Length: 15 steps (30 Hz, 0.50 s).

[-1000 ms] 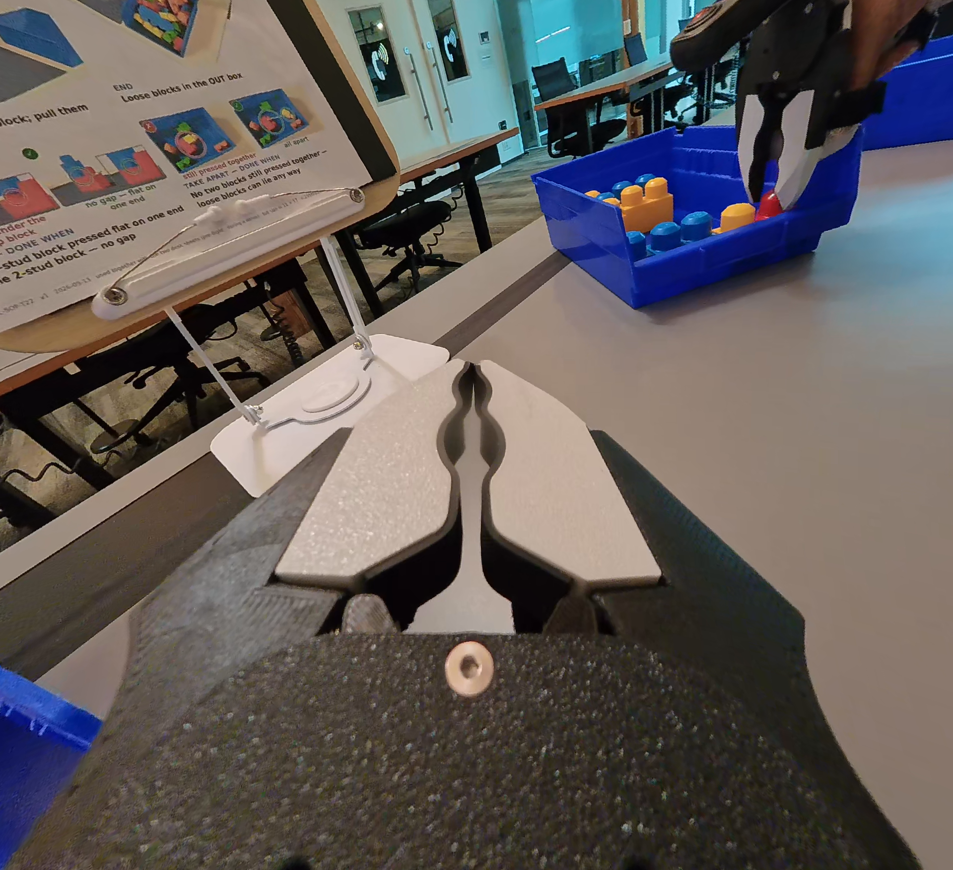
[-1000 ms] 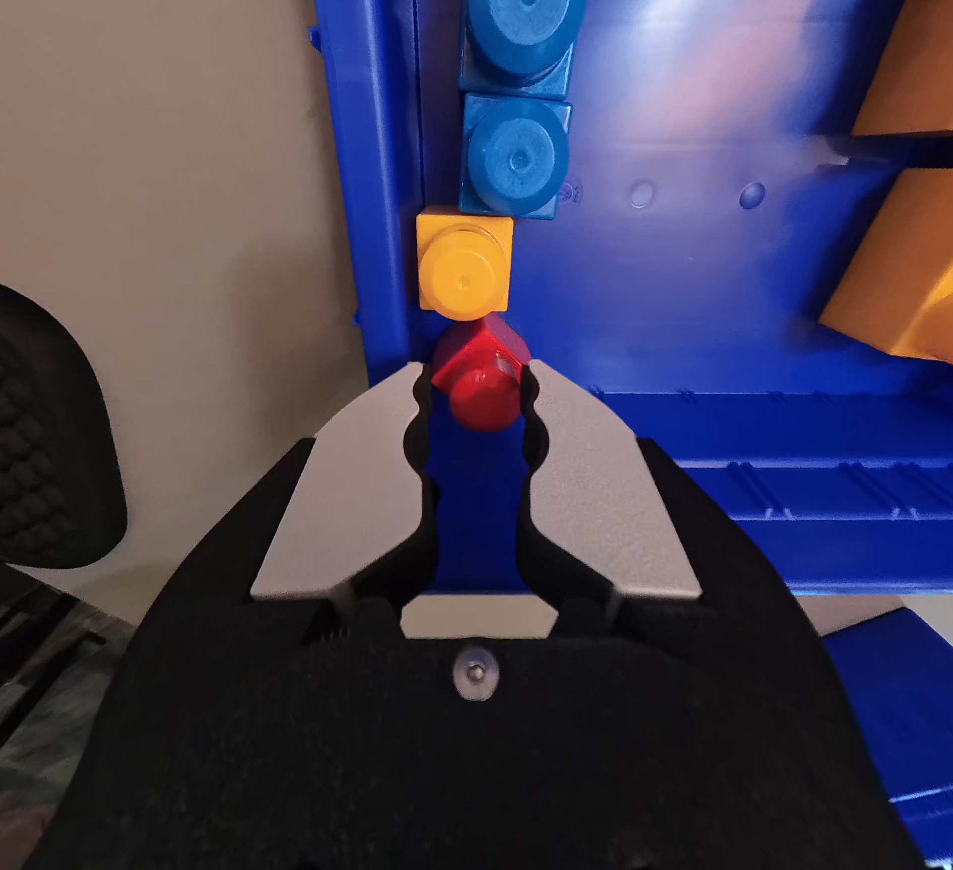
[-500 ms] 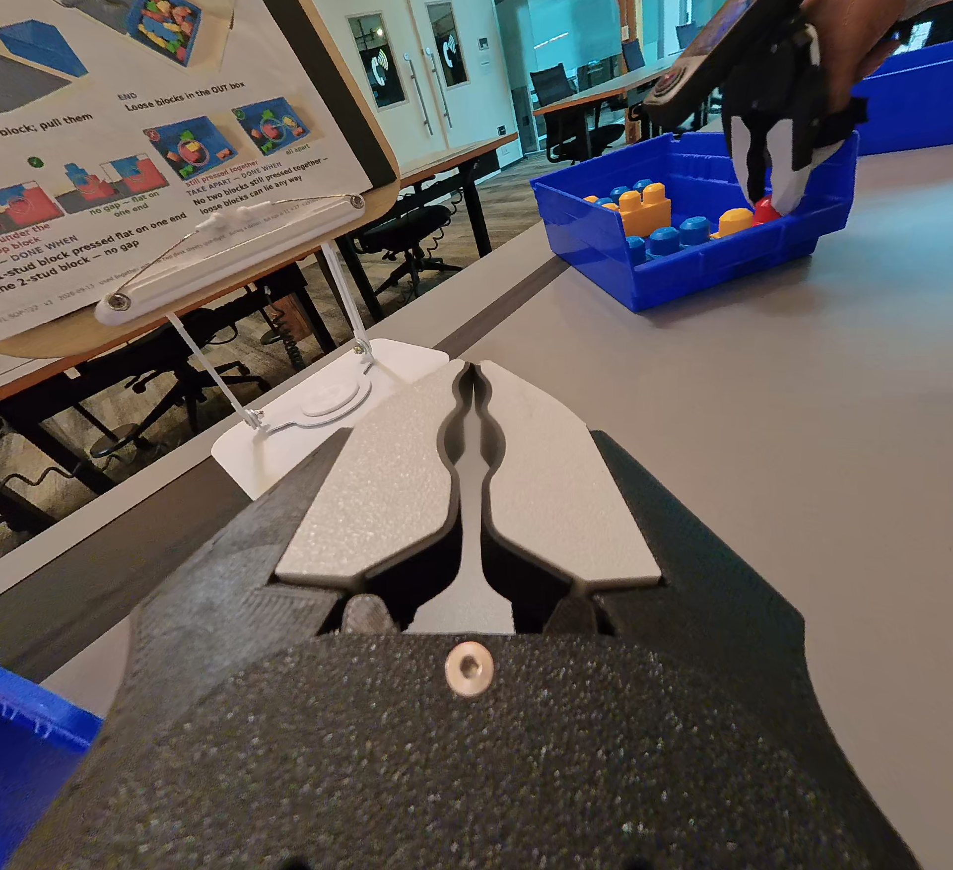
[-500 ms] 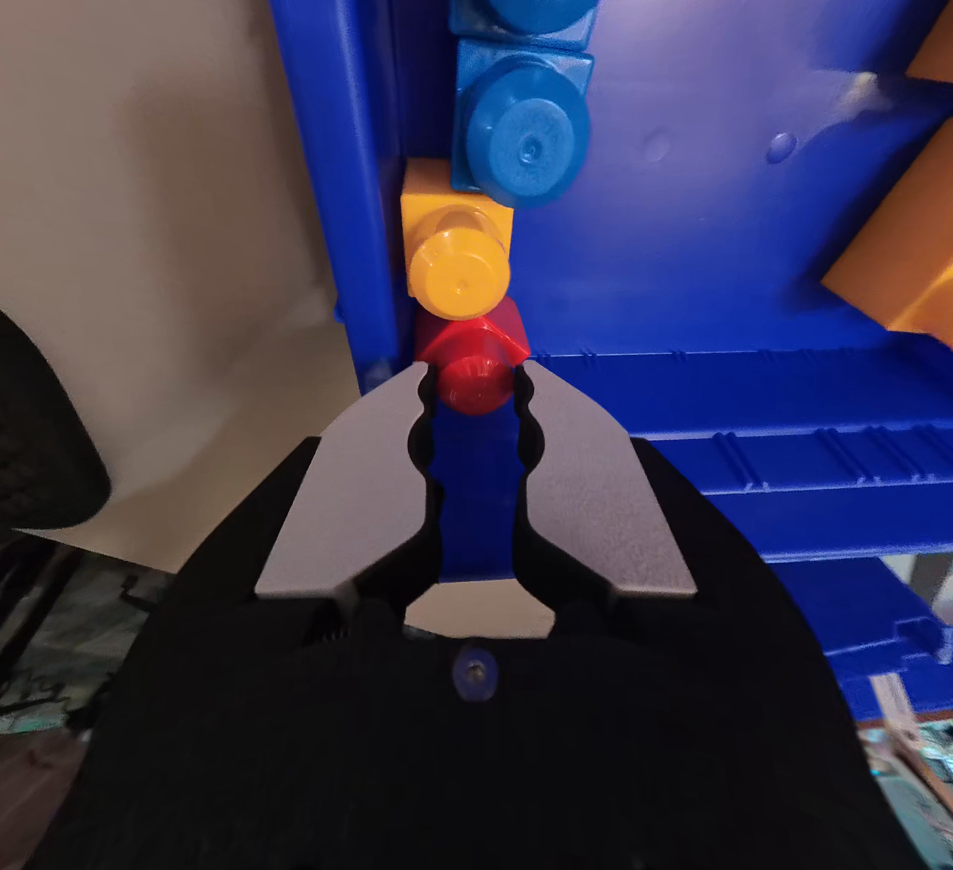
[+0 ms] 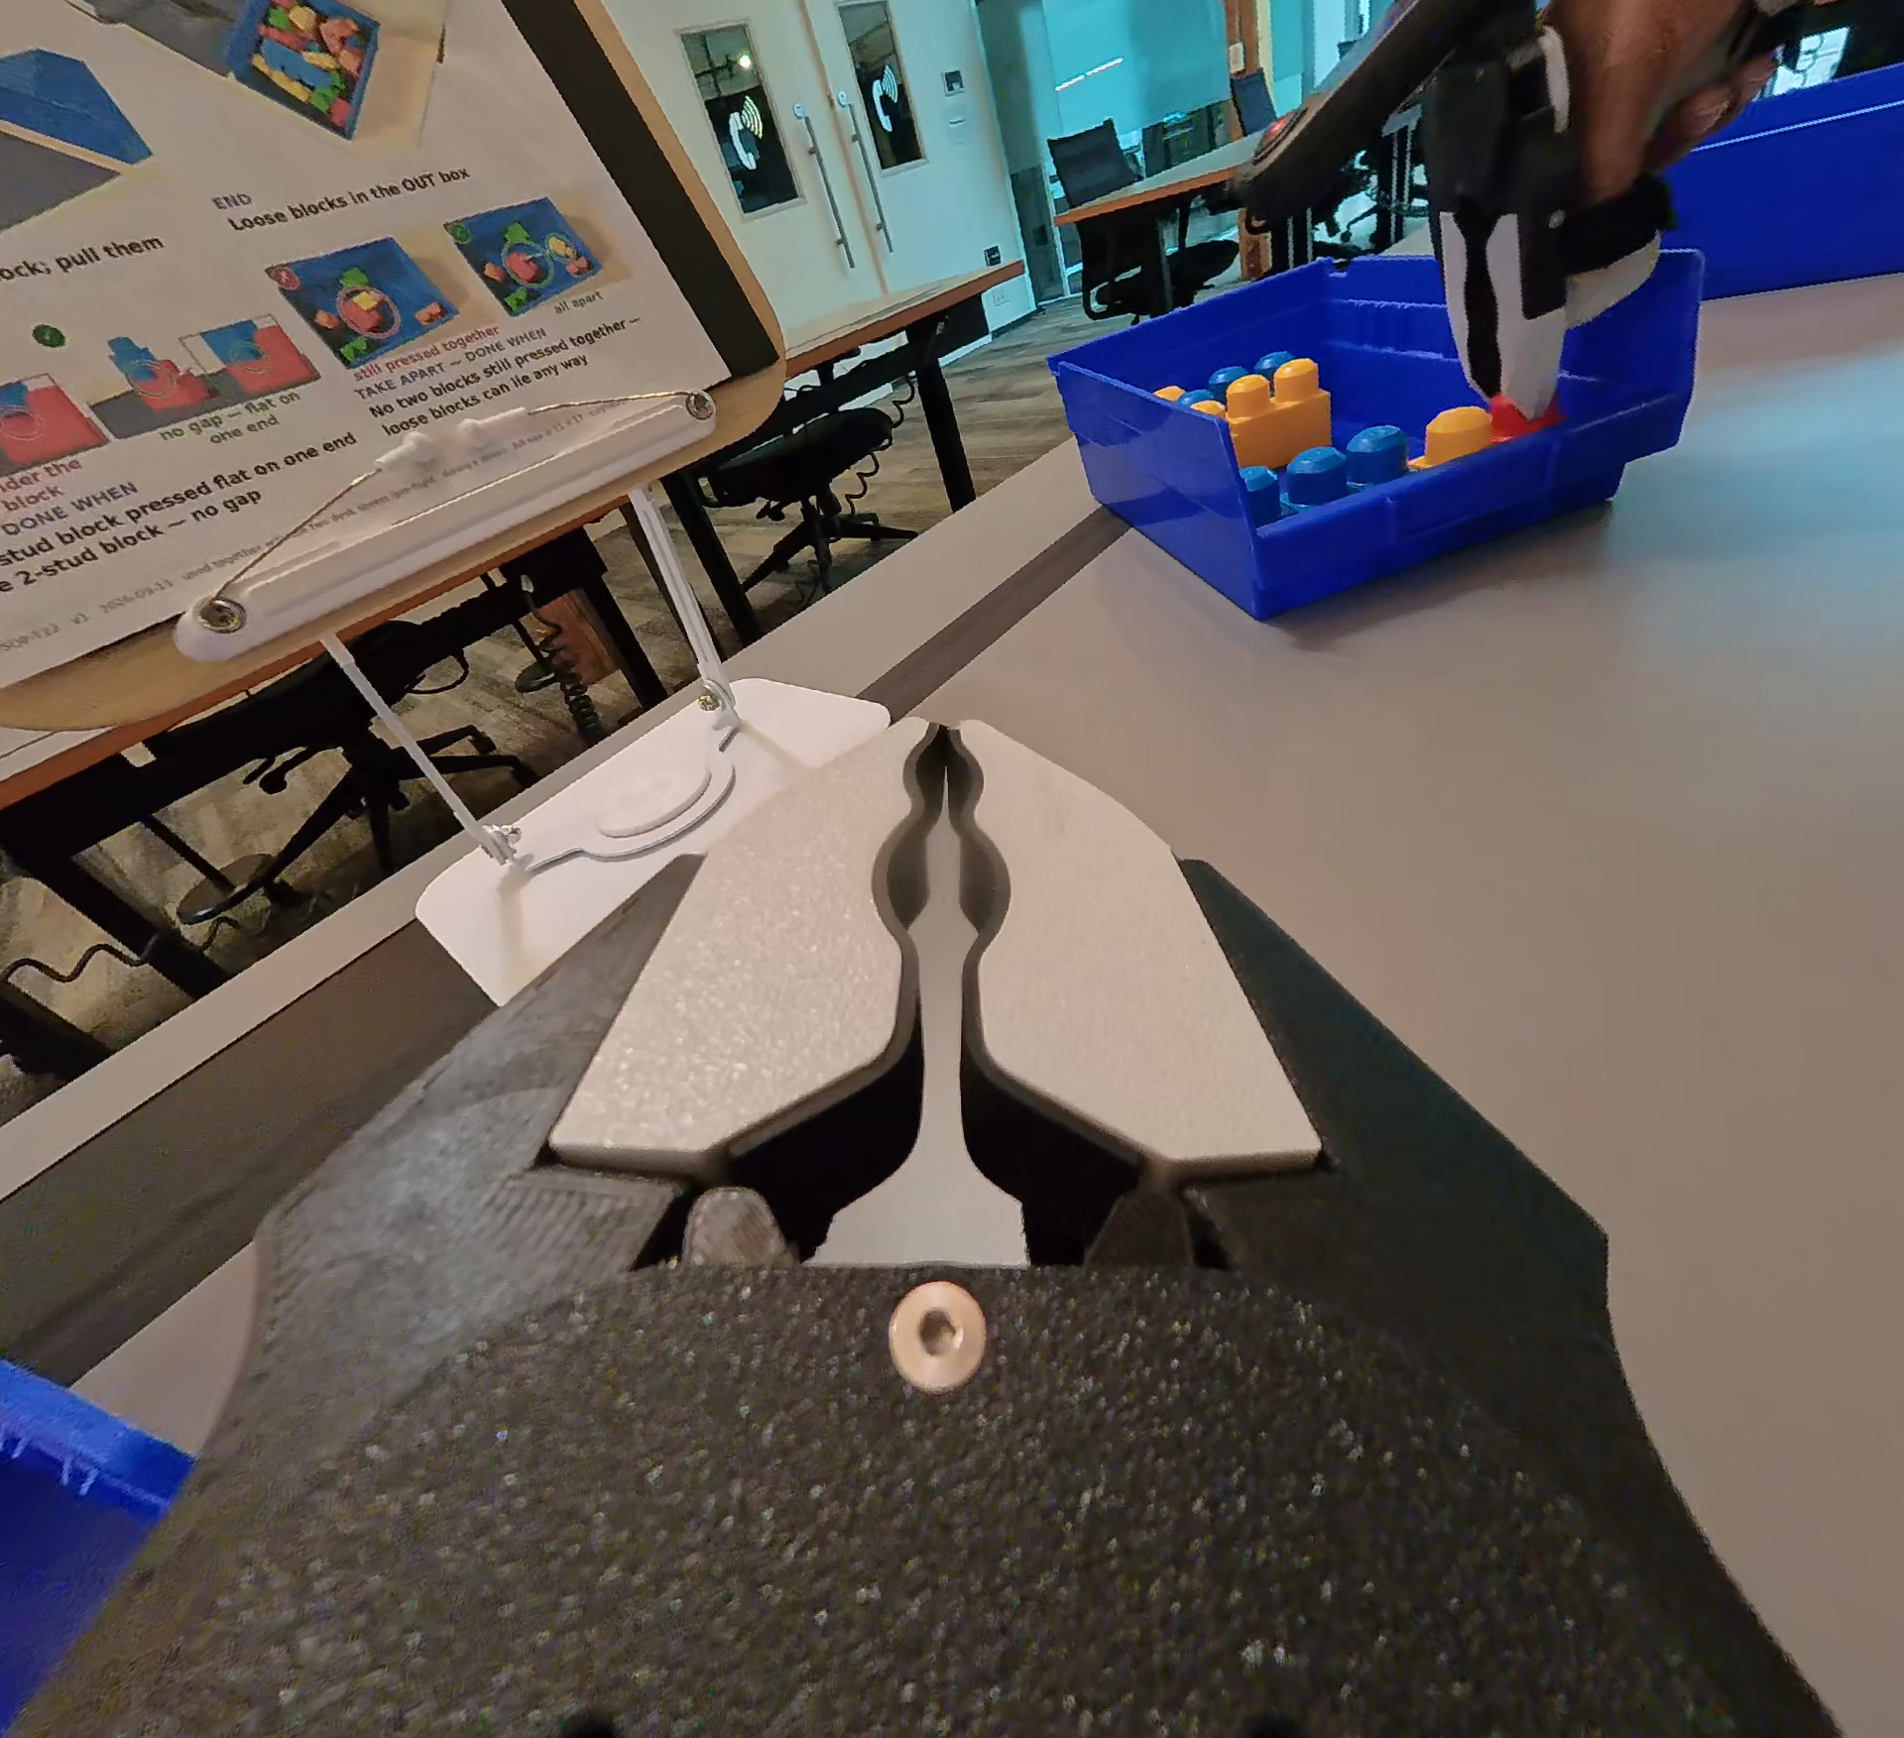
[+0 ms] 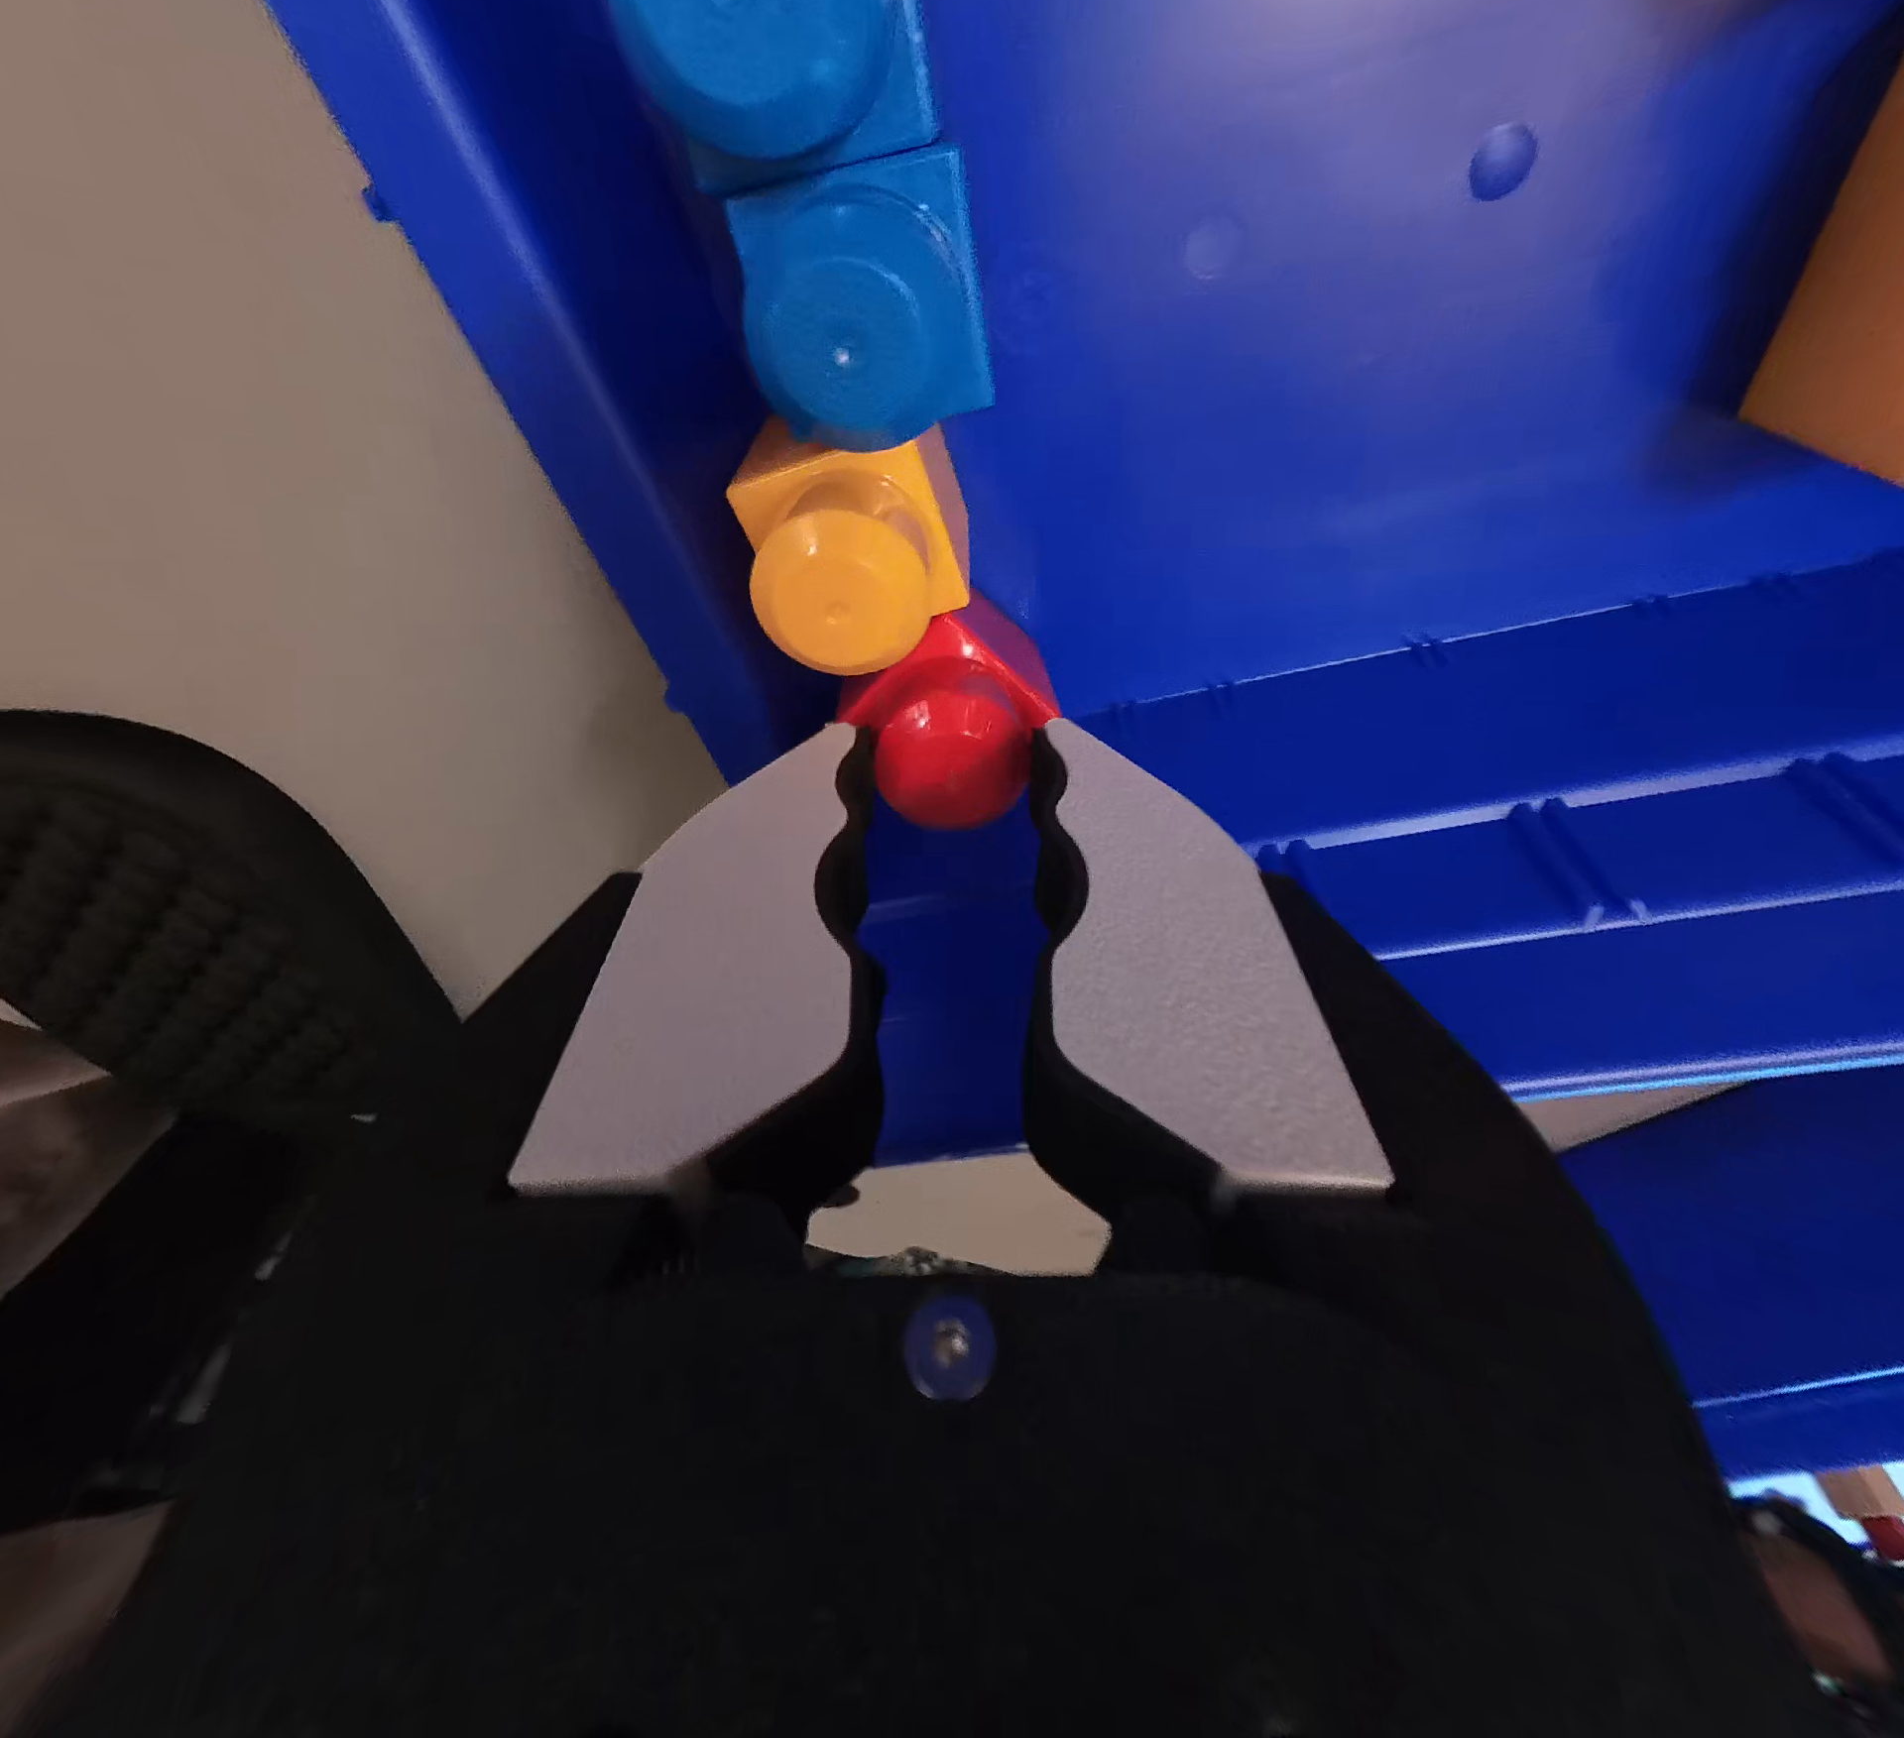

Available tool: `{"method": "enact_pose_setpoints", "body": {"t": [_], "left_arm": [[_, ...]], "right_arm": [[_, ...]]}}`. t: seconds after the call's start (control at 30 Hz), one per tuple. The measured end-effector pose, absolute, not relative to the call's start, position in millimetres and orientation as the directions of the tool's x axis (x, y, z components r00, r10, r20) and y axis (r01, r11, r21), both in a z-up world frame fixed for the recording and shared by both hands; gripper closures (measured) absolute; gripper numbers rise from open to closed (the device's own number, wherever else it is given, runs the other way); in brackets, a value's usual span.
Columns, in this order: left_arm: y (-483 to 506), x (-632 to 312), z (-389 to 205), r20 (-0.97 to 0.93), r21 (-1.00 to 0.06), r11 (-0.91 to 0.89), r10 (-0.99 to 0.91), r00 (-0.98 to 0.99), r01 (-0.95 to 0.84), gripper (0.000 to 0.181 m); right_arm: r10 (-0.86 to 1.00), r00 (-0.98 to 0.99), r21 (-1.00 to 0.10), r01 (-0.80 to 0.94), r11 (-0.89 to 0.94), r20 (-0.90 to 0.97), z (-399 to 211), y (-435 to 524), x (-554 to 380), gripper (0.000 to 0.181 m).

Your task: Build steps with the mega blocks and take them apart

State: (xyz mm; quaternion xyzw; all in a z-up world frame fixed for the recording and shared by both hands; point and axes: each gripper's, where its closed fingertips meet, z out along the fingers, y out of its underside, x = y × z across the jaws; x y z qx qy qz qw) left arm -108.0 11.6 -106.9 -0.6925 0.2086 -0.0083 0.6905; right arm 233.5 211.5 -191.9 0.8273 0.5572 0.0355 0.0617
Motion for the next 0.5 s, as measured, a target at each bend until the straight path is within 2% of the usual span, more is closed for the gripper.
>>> {"method": "enact_pose_setpoints", "body": {"t": [0.17, 0.23, 0.3, 0.37, 0.47, 0.5], "left_arm": [[12, -107, -107, -0.282, -0.958, 0.042, -0.302, 0.910, -0.283, 0.181], [11, -108, -106, -0.286, -0.957, 0.048, -0.295, 0.912, -0.285, 0.181], [11, -110, -103, -0.285, -0.958, 0.057, -0.280, 0.917, -0.280, 0.181], [11, -115, -99, -0.278, -0.960, 0.065, -0.255, 0.926, -0.271, 0.181], [10, -124, -93, -0.257, -0.966, 0.083, -0.208, 0.944, -0.244, 0.181], [10, -127, -91, -0.248, -0.968, 0.088, -0.192, 0.949, -0.235, 0.181]], "right_arm": [[0.955, 0.294, 0.111, 0.949, -0.295, 0.019, -183, 213, 232, 0.151], [0.960, 0.278, 0.038, 0.959, -0.279, 0.028, -171, 215, 221, 0.151], [0.970, 0.239, -0.117, 0.965, -0.233, 0.044, -151, 214, 196, 0.151], [0.978, 0.187, -0.356, 0.923, -0.143, 0.092, -122, 209, 155, 0.152], [0.962, 0.198, -0.709, 0.705, -0.007, 0.188, -68, 194, 95, 0.156], [0.951, 0.240, -0.792, 0.610, 0.006, 0.193, -53, 188, 81, 0.158]]}}
